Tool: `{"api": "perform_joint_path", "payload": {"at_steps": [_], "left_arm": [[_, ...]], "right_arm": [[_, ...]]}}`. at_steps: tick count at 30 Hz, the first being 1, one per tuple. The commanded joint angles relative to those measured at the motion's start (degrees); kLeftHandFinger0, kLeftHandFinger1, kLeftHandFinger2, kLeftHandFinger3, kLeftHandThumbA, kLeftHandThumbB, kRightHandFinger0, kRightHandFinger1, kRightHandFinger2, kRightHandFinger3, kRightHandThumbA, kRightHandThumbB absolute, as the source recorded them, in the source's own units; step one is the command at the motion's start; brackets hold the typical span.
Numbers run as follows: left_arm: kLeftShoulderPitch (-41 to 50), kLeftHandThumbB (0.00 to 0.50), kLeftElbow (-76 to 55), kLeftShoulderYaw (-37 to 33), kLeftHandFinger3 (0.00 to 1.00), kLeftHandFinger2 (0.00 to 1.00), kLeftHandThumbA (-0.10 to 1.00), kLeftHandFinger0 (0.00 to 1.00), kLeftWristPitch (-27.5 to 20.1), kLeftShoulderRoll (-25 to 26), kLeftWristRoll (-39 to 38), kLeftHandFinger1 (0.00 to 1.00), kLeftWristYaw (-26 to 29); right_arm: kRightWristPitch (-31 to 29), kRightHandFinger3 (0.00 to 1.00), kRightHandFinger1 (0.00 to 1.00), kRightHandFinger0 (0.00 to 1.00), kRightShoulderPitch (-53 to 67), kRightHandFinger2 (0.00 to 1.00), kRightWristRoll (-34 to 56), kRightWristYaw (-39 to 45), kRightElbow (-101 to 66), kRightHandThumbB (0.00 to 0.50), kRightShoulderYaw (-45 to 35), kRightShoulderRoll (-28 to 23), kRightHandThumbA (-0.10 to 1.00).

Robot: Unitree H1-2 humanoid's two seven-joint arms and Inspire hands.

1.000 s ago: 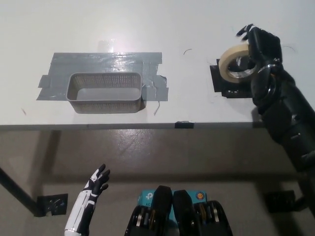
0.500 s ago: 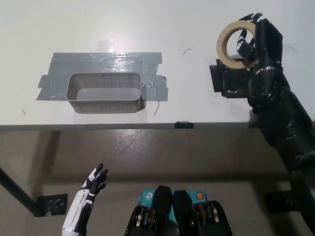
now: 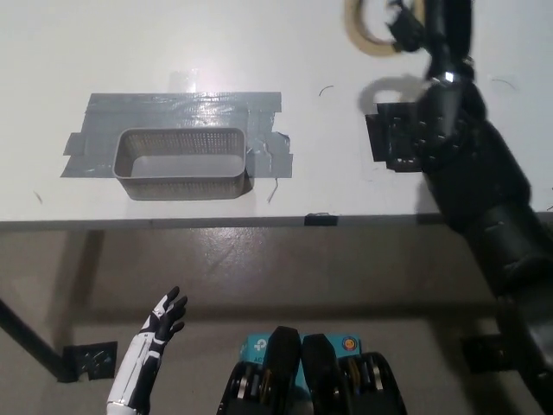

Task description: The robot picks the tape placed on the black area with right hand and places it in the small grey container.

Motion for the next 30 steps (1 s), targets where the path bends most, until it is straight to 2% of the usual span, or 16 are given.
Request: {"api": "perform_joint_path", "payload": {"at_steps": [1, 2, 3, 6, 7, 9, 11, 12, 14, 17, 18, 20, 24, 30], "left_arm": [[-0.1, 0.094, -1.5, 0.1, 1.0, 1.0, 1.0, 1.0, -0.9, 0.5, -0.4, 1.0, -0.6], [0.0, 0.092, -1.6, 0.0, 1.0, 1.0, 1.0, 1.0, -0.8, 0.5, -0.3, 1.0, -0.6], [0.0, 0.093, -1.7, -0.1, 1.0, 1.0, 1.0, 1.0, -1.0, 0.5, -0.5, 1.0, -0.7], [0.0, 0.094, -1.6, -0.4, 1.0, 1.0, 1.0, 1.0, -1.1, 0.5, 0.0, 1.0, -0.8], [0.0, 0.083, -1.7, -0.7, 1.0, 1.0, 1.0, 1.0, -1.1, 0.3, 0.3, 1.0, -0.7], [-0.1, 0.085, -1.8, -1.0, 1.0, 1.0, 1.0, 1.0, -0.8, 0.2, 0.3, 1.0, -0.8], [-0.5, 0.075, -1.9, -1.4, 1.0, 1.0, 1.0, 1.0, -0.9, 0.3, 0.5, 1.0, -1.0], [-0.6, 0.075, -2.0, -1.5, 1.0, 1.0, 1.0, 1.0, -0.6, 0.3, 0.5, 1.0, -1.0], [-0.9, 0.069, -2.3, -2.0, 1.0, 1.0, 1.0, 1.0, -0.2, 0.3, 0.7, 1.0, -1.1], [-1.4, 0.075, -2.0, -2.7, 1.0, 1.0, 1.0, 1.0, -0.1, 0.4, 0.7, 1.0, -1.5], [-1.5, 0.094, -2.0, -2.9, 1.0, 1.0, 1.0, 1.0, 0.0, 0.3, 0.9, 1.0, -1.5], [-1.6, 0.117, -2.2, -3.2, 1.0, 1.0, 1.0, 1.0, 0.5, 0.1, 1.1, 1.0, -1.6], [-1.9, 0.081, -2.6, -3.8, 1.0, 1.0, 1.0, 1.0, 0.4, -0.6, 1.2, 1.0, -1.4], [-2.4, 0.094, -3.9, -4.3, 1.0, 1.0, 1.0, 1.0, 2.4, -0.4, 1.4, 1.0, -1.7]], "right_arm": [[-2.0, 0.69, 0.25, 0.0, -6.4, 0.7, -3.7, -2.6, -1.5, 0.163, 3.7, 2.3, -0.1], [-2.1, 0.63, 0.25, 0.0, -6.8, 0.71, -3.8, -2.8, -0.9, 0.159, 4.6, 3.1, -0.1], [-2.7, 0.67, 0.27, 0.0, -7.7, 0.75, -4.4, -3.3, 1.1, 0.149, 5.9, 4.1, -0.1], [-1.8, 0.86, 0.35, 0.0, -8.4, 0.76, -4.2, -2.9, 2.9, 0.126, 7.6, 6.0, -0.1], [-1.6, 0.89, 0.34, 0.0, -9.1, 0.74, -5.1, -3.9, 4.7, 0.145, 8.8, 7.3, -0.1], [-1.1, 0.87, 0.28, 0.0, -9.9, 0.7, -6.3, -5.8, 7.0, 0.151, 10.5, 8.7, -0.1], [-3.4, 0.81, 0.26, 0.0, -10.5, 0.69, -5.2, -7.0, 10.2, 0.157, 10.9, 10.7, -0.1], [-2.7, 0.86, 0.3, 0.0, -10.8, 0.69, -4.3, -5.8, 11.2, 0.127, 10.7, 11.7, -0.1], [-1.7, 0.89, 0.35, 0.0, -11.4, 0.69, -5.2, -6.0, 12.7, 0.121, 11.8, 13.0, -0.1], [-1.9, 0.91, 0.32, 0.0, -12.4, 0.7, -6.2, -6.6, 15.1, 0.129, 13.5, 14.2, -0.1], [-2.2, 0.91, 0.31, 0.0, -12.9, 0.71, -6.4, -6.7, 16.9, 0.118, 14.4, 15.4, -0.1], [-2.5, 0.93, 0.33, 0.0, -13.0, 0.74, -6.3, -7.2, 18.7, 0.13, 15.3, 16.3, -0.1], [-2.4, 0.95, 0.32, 0.0, -12.9, 0.74, -6.9, -8.0, 22.3, 0.147, 17.5, 18.1, -0.1], [-1.3, 0.94, 0.35, 0.0, -11.7, 0.78, -6.6, -7.2, 24.8, 0.162, 19.3, 19.0, -0.1]]}}
